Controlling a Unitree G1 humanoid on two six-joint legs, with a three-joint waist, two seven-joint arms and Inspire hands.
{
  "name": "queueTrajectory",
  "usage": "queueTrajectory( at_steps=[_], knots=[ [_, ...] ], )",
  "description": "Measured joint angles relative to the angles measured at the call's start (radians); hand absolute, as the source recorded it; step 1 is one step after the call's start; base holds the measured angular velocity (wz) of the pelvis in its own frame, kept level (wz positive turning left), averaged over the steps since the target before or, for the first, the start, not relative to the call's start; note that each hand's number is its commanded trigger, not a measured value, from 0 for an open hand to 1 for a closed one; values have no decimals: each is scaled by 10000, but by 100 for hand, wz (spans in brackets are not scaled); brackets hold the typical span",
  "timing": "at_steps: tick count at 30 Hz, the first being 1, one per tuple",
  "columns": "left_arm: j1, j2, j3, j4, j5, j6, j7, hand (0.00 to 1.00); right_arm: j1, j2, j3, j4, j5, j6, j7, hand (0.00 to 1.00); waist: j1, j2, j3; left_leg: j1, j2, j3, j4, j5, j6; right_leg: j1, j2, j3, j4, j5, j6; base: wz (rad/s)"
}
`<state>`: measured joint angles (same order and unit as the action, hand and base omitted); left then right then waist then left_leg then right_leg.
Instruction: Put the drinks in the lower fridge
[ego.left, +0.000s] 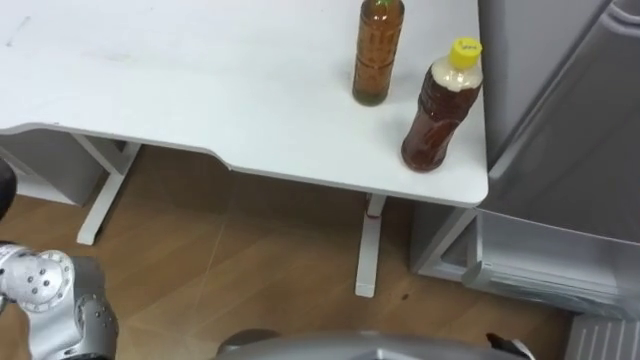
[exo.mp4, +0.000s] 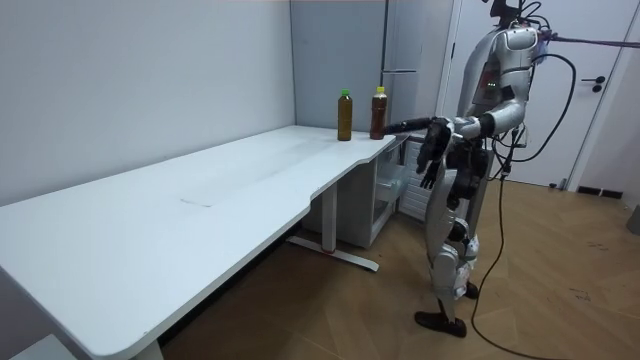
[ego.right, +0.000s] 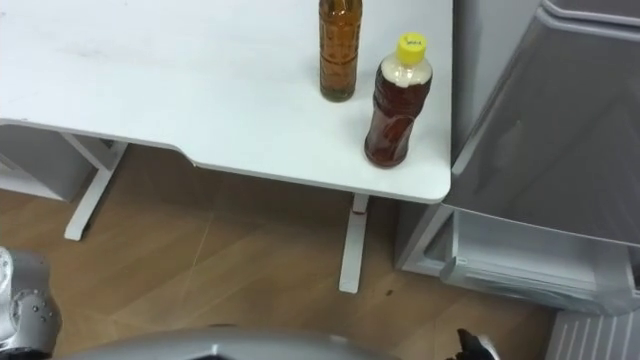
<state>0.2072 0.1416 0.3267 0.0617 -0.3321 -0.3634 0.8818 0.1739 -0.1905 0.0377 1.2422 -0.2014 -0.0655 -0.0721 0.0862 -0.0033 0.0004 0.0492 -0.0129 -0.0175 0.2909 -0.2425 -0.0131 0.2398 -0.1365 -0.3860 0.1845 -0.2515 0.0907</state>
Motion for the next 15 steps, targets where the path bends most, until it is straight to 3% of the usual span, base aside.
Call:
queueTrajectory(
  at_steps=[5,8,15],
  knots=[
    [6,-16,-218,-1603,699,3,-446,0,54,48,48,189,24,5,266,0,-37,-25,3,16,-22,-19,29,1,-1,47,-8,-63,-48,7,9,2],
    [-26,11,-545,-2643,741,20,-1060,0,35,44,49,331,7,13,446,0,-241,-34,17,72,-100,-194,42,4,5,258,-2,-152,-235,45,26,15],
    [-96,46,-1487,-4135,719,156,-3104,0,-13,21,22,366,-380,18,835,0,-425,-30,46,-18,-101,-177,115,4,6,252,12,-66,-312,47,30,0]
  ],
)
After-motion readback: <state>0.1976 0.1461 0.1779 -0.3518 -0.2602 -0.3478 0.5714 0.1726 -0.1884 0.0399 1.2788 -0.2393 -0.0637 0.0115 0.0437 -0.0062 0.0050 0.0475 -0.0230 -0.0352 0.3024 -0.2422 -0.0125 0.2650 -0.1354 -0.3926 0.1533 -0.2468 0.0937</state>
